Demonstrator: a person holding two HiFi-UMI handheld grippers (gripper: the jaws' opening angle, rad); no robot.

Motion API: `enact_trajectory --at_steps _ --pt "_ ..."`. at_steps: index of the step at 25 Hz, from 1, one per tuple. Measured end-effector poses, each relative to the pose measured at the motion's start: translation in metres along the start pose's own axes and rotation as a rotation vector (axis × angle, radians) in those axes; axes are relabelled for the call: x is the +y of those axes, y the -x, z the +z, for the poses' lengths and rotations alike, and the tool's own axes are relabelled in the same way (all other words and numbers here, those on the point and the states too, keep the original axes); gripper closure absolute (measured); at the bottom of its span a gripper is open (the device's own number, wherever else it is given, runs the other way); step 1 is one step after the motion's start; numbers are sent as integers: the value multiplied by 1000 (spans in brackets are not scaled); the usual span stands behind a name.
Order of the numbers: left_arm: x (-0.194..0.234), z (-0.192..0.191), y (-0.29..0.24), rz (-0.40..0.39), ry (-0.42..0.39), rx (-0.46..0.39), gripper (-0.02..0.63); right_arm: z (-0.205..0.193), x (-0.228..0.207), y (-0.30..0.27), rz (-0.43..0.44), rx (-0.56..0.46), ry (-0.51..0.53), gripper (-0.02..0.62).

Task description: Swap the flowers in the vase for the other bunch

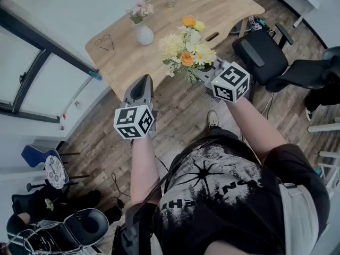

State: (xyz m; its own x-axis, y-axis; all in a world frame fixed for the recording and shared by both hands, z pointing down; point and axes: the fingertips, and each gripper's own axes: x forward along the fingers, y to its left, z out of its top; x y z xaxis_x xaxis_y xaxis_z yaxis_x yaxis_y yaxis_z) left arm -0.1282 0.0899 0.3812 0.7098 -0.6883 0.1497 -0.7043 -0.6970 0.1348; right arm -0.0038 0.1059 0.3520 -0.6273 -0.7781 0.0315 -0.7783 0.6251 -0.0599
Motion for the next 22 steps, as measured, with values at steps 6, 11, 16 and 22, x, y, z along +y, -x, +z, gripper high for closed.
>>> enact_trajectory --at_steps 6,11,16,22 --pt "-14 -3 7 -4 3 -5 592 -4 8 13 3 -7 -1 512" --pt "-11 -4 7 -10 7 -1 592 -3 10 11 2 -13 -18 511" --pt "-12 -7 8 -1 -28 14 592 -4 9 14 -9 -8 -23 511" --pt "-12 -10 -4 -6 -31 26 592 -8 -3 11 -4 -9 -63 511"
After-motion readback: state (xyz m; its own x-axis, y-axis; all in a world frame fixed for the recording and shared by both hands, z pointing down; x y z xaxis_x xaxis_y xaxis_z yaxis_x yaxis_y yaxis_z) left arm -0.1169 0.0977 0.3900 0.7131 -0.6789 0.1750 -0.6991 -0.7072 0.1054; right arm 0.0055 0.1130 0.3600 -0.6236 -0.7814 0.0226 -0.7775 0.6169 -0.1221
